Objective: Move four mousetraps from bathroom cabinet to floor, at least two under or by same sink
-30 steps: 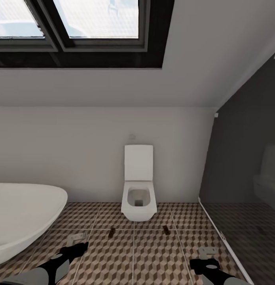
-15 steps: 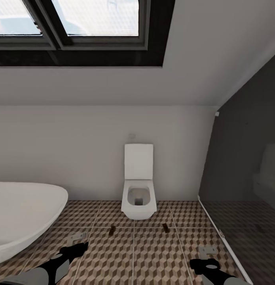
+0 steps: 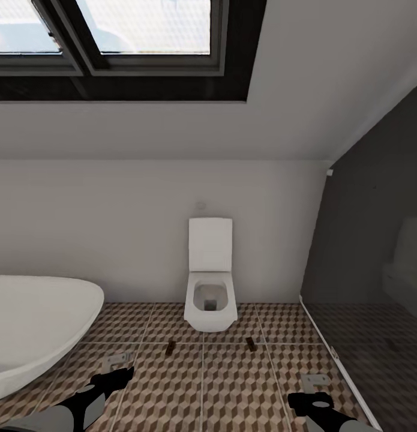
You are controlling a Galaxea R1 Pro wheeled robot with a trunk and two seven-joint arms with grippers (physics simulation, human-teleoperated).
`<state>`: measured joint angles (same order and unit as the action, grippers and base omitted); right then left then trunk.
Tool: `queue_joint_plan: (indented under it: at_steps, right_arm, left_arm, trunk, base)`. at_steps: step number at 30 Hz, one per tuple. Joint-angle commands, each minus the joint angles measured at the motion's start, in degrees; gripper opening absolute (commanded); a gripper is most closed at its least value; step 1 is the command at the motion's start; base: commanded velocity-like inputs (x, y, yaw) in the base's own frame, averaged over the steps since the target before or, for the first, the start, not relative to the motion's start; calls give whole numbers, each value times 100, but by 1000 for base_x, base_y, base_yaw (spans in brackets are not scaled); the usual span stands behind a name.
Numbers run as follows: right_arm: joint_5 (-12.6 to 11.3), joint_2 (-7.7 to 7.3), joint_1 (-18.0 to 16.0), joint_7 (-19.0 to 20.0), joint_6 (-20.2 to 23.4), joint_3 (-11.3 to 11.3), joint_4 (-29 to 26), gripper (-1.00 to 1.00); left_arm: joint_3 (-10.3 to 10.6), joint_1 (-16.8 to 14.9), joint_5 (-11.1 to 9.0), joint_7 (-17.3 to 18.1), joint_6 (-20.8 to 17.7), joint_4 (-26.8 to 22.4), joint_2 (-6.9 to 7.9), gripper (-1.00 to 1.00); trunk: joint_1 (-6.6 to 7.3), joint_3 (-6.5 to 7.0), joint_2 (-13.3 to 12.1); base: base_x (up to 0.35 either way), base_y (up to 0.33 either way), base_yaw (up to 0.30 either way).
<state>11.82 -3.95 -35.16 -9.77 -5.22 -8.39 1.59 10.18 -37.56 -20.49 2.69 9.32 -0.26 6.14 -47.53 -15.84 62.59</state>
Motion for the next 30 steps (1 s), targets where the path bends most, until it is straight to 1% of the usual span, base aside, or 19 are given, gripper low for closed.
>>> queue_joint_plan:
  at_steps: [1, 30]
  right_arm:
    - [57, -1, -8, -21, -29, -49, 17, 100]
    - [57, -9, -8, -33, -23, -49, 17, 100]
  left_arm:
    - [46, -5, -60, 25, 20, 9, 1, 100]
    - [46, -5, -61, 29, 21, 9, 1, 100]
  trunk:
    - [22, 10, -37]
    - [659, 526, -1200]
  base:
    - [0, 0, 0]
    - [0, 0, 0]
